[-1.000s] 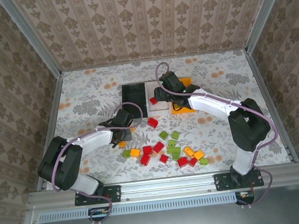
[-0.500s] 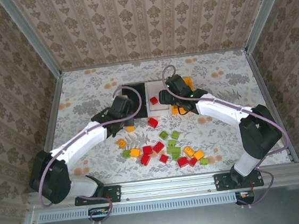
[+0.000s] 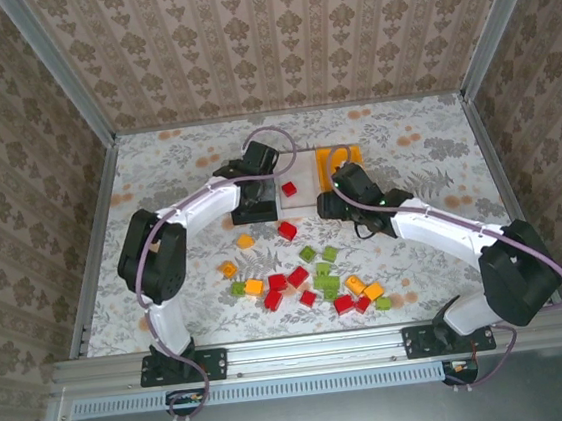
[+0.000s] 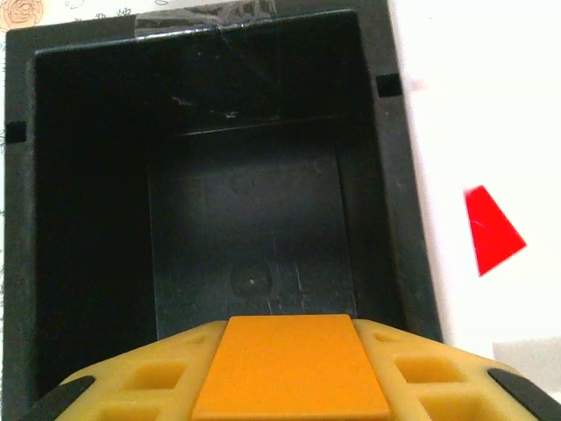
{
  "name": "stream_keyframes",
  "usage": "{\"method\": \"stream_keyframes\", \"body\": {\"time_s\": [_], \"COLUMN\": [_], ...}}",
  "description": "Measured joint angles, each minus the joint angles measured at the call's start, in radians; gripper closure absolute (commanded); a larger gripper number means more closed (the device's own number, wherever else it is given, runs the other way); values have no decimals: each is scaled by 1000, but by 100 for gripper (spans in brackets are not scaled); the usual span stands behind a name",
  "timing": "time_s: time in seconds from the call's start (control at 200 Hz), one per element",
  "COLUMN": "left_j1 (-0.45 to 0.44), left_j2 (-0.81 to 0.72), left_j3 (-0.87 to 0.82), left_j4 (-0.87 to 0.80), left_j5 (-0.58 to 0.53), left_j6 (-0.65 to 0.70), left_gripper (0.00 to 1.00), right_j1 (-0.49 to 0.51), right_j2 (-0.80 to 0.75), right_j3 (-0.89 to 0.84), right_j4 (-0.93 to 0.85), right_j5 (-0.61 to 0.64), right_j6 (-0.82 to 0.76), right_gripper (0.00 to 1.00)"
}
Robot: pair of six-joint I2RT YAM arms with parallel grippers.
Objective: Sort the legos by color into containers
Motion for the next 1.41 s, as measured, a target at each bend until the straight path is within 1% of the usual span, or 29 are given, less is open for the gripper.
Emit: {"method": "stream_keyframes", "body": {"time_s": [0.125,0.23,0.3,0.35,0.37,0.39,0.545,0.665,0.755,0.82,0.945,1.18,1.29,1.405], "left_j1": [8,7,0,-13,-18,-25,-96,-134,-134,-134,-134,-100,-79,-63], "left_j2": [4,-13,-61,-124,-146,-177,-414,-547,-624,-676,-778,-914,-946,-955], "left_j3": [14,11,-16,-51,-64,-82,-217,-331,-421,-484,-569,-639,-661,-674], "left_j4": [-5,-1,7,16,22,31,94,123,125,120,99,67,56,48], "left_j5": [3,15,34,54,58,64,92,96,93,85,66,32,29,26], "left_j6": [-1,-6,-14,-19,-24,-26,-50,-72,-98,-119,-149,-184,-196,-203], "left_gripper": [33,20,14,10,4,1,0,0,0,0,0,0,0,0], "right_j1": [0,8,19,32,39,46,114,192,244,264,269,286,291,293], "right_j2": [-51,-78,-80,-80,-80,-78,-45,13,62,106,179,296,324,346], "right_j3": [-40,-56,-61,-67,-69,-73,-115,-117,-94,-53,12,73,93,110], "right_j4": [-16,-24,-27,-31,-34,-34,-32,-25,-28,-31,-26,-42,-56,-71], "right_j5": [-44,-79,-93,-104,-108,-110,-123,-118,-102,-94,-76,-50,-37,-21], "right_j6": [-1,-2,-5,-5,-5,-5,-11,-51,-88,-111,-140,-186,-196,-208], "right_gripper": [27,26,26,26,26,26,26,26,27,29,31,35,42,53]}}
